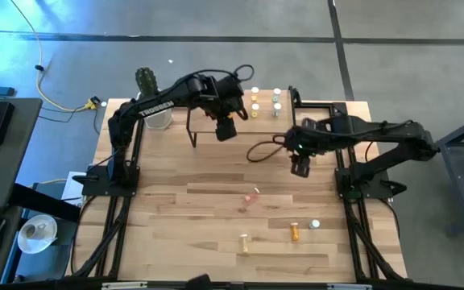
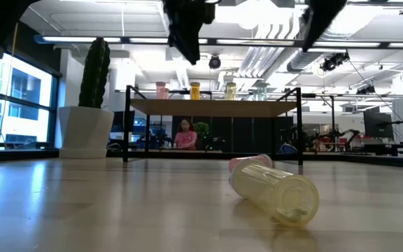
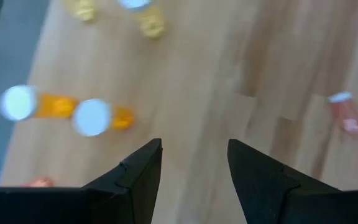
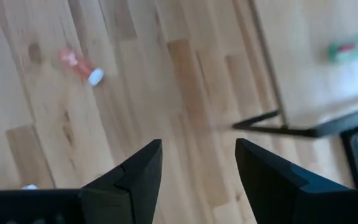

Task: Pick and place medicine bottles onto shelf by color
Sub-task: Put the blue pill bottle aligned with other blue pill bottles on the shelf

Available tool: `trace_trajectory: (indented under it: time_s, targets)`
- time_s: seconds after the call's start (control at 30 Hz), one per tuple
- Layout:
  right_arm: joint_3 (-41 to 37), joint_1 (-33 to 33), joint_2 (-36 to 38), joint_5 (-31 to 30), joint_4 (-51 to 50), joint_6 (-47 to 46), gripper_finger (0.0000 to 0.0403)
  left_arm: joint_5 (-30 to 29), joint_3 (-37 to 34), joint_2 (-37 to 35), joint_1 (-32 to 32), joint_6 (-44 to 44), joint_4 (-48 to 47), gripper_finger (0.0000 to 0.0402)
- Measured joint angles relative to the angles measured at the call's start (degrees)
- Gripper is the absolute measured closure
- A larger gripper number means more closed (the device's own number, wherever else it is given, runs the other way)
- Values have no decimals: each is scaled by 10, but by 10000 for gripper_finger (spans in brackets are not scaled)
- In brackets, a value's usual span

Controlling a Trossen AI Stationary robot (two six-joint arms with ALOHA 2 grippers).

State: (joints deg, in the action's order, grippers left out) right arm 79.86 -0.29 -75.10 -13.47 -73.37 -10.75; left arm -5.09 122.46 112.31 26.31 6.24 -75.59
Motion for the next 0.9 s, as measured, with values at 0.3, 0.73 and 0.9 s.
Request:
trace_trajectory:
  time_s: [0.3,0.73,0.9]
  targets:
    - [-131,75,119,-14,23,-147,208,-1,-30,-6,-48,-28,44,227]
    - [-258,256,198,-13,33,-325,208,-1,-178,-28,-136,-46,235,227]
    - [-285,340,196,-13,55,-372,208,4,-259,-48,-164,-62,334,227]
